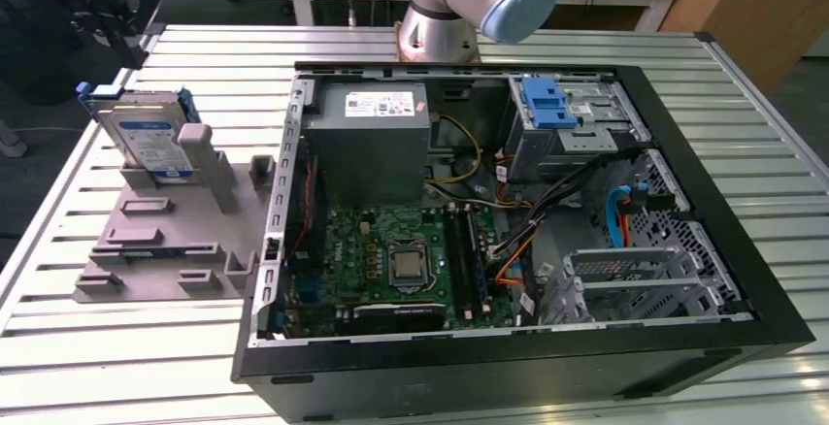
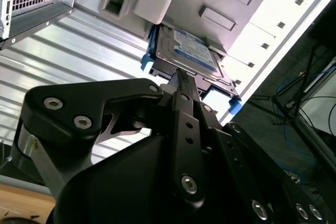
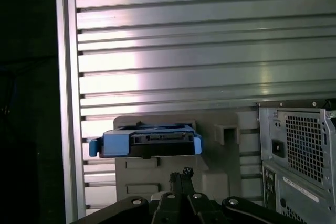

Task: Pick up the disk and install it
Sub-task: 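Reach for the disk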

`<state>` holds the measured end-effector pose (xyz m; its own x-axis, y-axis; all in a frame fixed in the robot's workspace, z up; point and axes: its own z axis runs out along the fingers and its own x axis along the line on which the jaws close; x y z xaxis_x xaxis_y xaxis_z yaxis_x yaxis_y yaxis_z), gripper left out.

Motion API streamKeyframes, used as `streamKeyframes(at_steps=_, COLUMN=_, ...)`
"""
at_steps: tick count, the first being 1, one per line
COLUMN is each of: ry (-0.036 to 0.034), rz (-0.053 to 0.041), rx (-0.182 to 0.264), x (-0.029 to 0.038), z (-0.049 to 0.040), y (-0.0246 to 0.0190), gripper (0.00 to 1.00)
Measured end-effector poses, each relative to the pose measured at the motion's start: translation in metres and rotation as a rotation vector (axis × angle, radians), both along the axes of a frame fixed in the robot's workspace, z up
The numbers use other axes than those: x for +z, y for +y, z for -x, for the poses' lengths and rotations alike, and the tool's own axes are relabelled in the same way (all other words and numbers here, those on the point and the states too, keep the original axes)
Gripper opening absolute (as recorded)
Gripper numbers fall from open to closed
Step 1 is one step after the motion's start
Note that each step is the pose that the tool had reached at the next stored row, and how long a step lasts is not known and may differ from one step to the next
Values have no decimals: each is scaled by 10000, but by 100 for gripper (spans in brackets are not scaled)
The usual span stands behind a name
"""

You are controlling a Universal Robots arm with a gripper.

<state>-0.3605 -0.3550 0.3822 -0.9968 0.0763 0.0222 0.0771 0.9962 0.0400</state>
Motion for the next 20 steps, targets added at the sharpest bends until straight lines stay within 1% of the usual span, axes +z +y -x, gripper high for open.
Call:
streamKeyframes(at_steps=6, ry=0, rz=0, rx=0, x=-2, z=74, y=25, gripper=11)
streamKeyframes(at_steps=16, ry=0, rz=0, rx=0, x=-13, z=253, y=102, gripper=11)
streamKeyframes(at_steps=18, ry=0, rz=0, rx=0, x=-14, z=283, y=108, gripper=11)
streamKeyframes(at_steps=20, ry=0, rz=0, rx=1, x=-14, z=287, y=108, gripper=11)
